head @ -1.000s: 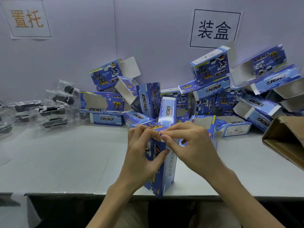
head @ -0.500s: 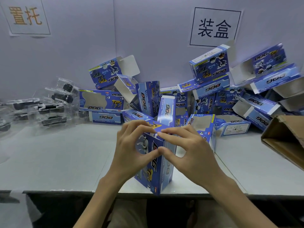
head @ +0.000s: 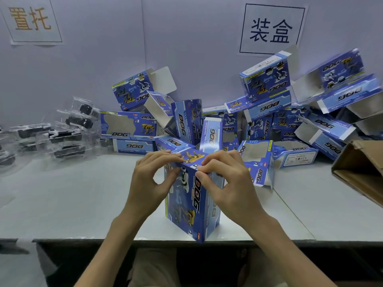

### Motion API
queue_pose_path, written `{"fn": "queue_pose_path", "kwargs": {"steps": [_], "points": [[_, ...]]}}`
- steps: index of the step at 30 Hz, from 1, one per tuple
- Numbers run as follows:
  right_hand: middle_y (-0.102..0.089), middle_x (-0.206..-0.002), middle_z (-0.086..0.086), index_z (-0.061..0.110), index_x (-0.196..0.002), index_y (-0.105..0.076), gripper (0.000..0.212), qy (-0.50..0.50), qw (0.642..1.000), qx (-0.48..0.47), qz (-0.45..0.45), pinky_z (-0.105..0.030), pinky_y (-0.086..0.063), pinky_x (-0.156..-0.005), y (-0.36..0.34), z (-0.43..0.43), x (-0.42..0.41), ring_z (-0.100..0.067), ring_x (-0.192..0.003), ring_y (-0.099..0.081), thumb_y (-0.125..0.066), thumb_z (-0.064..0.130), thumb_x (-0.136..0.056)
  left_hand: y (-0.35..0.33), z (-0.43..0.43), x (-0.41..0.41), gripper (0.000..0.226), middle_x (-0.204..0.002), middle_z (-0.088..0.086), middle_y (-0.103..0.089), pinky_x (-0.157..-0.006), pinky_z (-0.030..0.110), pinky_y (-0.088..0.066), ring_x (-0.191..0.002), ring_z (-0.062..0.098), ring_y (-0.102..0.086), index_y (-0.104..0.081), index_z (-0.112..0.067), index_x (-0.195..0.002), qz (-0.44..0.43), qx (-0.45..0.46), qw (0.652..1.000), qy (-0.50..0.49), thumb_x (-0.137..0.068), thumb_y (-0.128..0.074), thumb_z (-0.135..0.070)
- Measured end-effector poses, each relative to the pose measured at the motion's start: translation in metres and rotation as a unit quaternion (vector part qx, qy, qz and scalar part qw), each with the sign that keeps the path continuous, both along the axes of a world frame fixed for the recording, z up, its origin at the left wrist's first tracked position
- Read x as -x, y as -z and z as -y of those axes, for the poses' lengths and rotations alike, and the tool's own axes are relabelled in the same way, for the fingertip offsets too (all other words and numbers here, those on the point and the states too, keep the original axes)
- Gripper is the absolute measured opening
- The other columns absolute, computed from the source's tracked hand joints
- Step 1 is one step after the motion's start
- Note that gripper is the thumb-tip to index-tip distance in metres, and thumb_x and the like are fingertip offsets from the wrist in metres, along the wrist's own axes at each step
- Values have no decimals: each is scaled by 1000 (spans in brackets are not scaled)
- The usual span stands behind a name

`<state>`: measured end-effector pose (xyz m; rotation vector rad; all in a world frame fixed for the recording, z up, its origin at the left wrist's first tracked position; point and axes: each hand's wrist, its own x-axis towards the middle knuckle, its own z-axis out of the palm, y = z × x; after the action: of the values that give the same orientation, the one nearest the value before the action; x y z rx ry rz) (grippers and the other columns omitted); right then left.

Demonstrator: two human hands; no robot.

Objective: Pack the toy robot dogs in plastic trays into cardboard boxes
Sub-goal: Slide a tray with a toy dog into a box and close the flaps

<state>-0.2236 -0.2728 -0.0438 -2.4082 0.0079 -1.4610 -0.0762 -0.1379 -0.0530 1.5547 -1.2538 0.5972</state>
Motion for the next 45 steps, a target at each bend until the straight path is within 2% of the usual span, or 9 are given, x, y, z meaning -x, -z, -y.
{"fn": "queue_pose_path", "kwargs": {"steps": [9,14,21,24,28,33,37,42,45], "points": [[-62,-104,12,19,-96,-65,7,-12,999,-14,-37,-38,-44,-89,2,10,0,-14,-103,-51,-60,23,-94,-16,-1,2,17,-93,-14,-72,-78,27,-39,-91,8,-60,-77,-24,-97,69,-36,996,-50,-83,-70,-31],[-64,-116,15,22,-112,-71,21,-35,997,-59,-36,-14,-34,-100,11,22,2,-4,-118,-49,-61,21,-94,-18,8,9,14,-84,-13,-72,-69,28,-42,-79,4,-50,-78,-25,-92,96,-10,993,-70,-80,-73,-32],[-68,-115,9,25,-105,-74,20,-114,977,-171,-49,-18,-41,-100,7,37,0,-11,-119,-56,-67,11,-92,-24,4,4,22,-81,-9,-71,-57,8,-38,-77,3,-56,-78,-32,-94,2,-29,999,-24,-81,-81,-15],[-69,-115,6,24,-102,-74,23,-135,967,-202,-73,-23,-43,-100,1,43,1,-13,-118,-58,-67,5,-92,-31,2,-6,26,-97,-9,-73,-66,18,-45,-90,9,-58,-73,-40,-100,-13,-74,997,25,-83,-78,-21],[-70,-117,1,16,-102,-75,17,-184,946,-262,-50,-29,-48,-101,5,49,5,-15,-120,-60,-65,8,-91,-29,4,-12,40,-147,-21,-43,-106,33,-38,-136,3,-34,-60,-50,-118,-136,-166,973,83,-80,-69,-44],[-71,-122,1,19,-88,-78,14,-256,882,-394,-22,-28,-51,-95,6,47,15,-11,-128,-56,-66,15,-82,-24,8,3,28,-117,-34,-61,-86,18,-54,-129,-4,-47,-75,-50,-97,-246,-73,945,201,-73,-78,-38],[-64,-132,-13,16,-94,-72,18,-356,730,-582,40,-45,-47,-100,8,57,37,-29,-131,-55,-61,29,-91,-22,-1,22,26,-131,-33,-53,-90,23,-53,-131,-2,-46,-75,-49,-94,-175,-40,964,196,-69,-81,-47],[-61,-134,-17,20,-131,-63,76,-305,669,-627,-257,-43,-56,-74,16,62,63,-44,-110,-64,-30,76,-92,-9,-5,60,15,-149,-4,-44,-102,36,-49,-140,22,-41,-76,-32,-94,129,-42,980,142,-79,-82,-33],[-62,-119,-19,13,-139,-56,80,-330,632,-649,-265,-34,-53,-57,23,63,79,-39,-93,-64,-55,71,-84,11,-3,69,7,-151,5,-40,-110,54,-40,-143,28,-37,-74,-29,-94,292,-65,945,133,-91,-70,-34]]}}
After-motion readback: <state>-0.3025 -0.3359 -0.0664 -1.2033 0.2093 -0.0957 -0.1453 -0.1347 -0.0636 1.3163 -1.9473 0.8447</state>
